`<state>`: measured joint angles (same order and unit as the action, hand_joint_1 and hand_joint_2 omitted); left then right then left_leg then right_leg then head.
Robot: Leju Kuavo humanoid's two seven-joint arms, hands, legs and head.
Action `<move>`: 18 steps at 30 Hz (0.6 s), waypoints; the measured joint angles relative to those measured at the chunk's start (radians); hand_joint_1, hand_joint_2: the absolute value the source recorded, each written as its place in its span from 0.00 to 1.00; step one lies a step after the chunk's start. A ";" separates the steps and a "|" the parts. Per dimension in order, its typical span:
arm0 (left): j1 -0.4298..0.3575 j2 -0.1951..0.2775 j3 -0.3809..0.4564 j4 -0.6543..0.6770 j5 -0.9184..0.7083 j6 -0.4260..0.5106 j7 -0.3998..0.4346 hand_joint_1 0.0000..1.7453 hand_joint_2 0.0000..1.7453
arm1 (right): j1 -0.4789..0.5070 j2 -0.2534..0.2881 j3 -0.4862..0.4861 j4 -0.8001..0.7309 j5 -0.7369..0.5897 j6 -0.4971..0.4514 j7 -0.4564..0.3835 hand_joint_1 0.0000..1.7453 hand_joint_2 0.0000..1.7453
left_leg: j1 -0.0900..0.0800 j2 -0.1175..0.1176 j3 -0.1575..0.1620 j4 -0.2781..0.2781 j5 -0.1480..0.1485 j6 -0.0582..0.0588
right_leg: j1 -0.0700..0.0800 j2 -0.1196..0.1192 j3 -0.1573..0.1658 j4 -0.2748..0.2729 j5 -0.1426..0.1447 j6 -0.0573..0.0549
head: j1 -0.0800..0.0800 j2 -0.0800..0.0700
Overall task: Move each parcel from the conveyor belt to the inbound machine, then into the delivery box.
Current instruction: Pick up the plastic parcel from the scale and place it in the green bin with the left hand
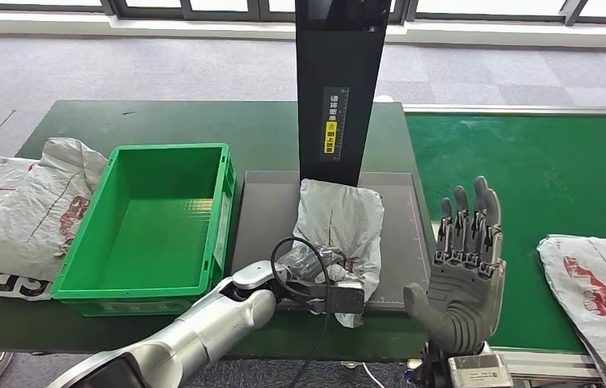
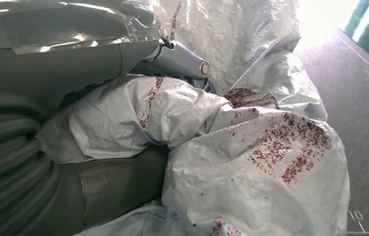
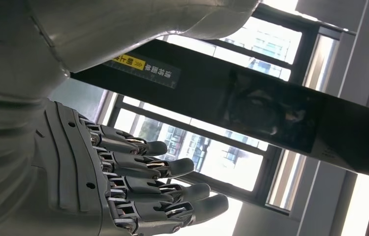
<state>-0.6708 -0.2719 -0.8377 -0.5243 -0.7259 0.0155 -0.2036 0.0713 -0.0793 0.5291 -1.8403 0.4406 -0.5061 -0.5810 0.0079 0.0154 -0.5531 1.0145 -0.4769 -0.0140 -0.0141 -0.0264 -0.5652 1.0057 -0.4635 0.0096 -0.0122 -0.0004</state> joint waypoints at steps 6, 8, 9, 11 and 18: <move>0.055 0.029 0.062 -0.084 0.025 0.067 0.006 1.00 1.00 | 0.019 -0.001 0.000 -0.016 0.000 -0.013 0.004 0.00 1.00 | 0.000 0.000 -0.002 0.000 0.000 0.000 | 0.000 0.001 -0.003 0.000 0.001 0.000 | 0.000 0.000; 0.081 0.050 0.101 -0.149 0.036 0.114 0.018 1.00 1.00 | 0.028 -0.003 0.000 -0.022 0.001 -0.021 0.006 0.00 1.00 | 0.000 0.000 -0.004 0.000 0.001 -0.001 | 0.000 0.001 -0.005 0.001 0.001 -0.001 | 0.000 0.000; 0.097 0.063 0.128 -0.195 0.040 0.148 0.026 1.00 1.00 | 0.035 -0.005 0.000 -0.026 0.003 -0.026 0.008 0.00 1.00 | 0.000 0.000 -0.005 0.000 0.001 -0.001 | 0.000 0.001 -0.006 0.001 0.001 -0.001 | 0.000 0.000; 0.128 0.094 0.192 -0.303 0.039 0.225 0.039 1.00 1.00 | 0.050 -0.008 0.000 -0.035 0.007 -0.035 0.012 0.00 1.00 | 0.000 0.000 -0.007 0.000 0.001 -0.002 | 0.001 0.001 -0.009 0.001 0.001 -0.001 | 0.000 0.000; 0.239 0.173 0.396 -0.667 -0.008 0.414 0.021 1.00 1.00 | 0.097 -0.025 0.000 -0.062 0.014 -0.088 0.012 0.00 1.00 | 0.000 0.001 -0.012 0.000 0.001 -0.002 | 0.001 0.001 -0.013 0.001 0.001 -0.001 | 0.000 0.000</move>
<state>-0.4319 -0.0994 -0.4420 -1.1911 -0.7339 0.4295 -0.1831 0.1687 -0.1047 0.5291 -1.9023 0.4543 -0.5945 -0.5693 0.0084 0.0160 -0.5648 1.0144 -0.4755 -0.0158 -0.0131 -0.0252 -0.5786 1.0072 -0.4627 0.0084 -0.0122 -0.0004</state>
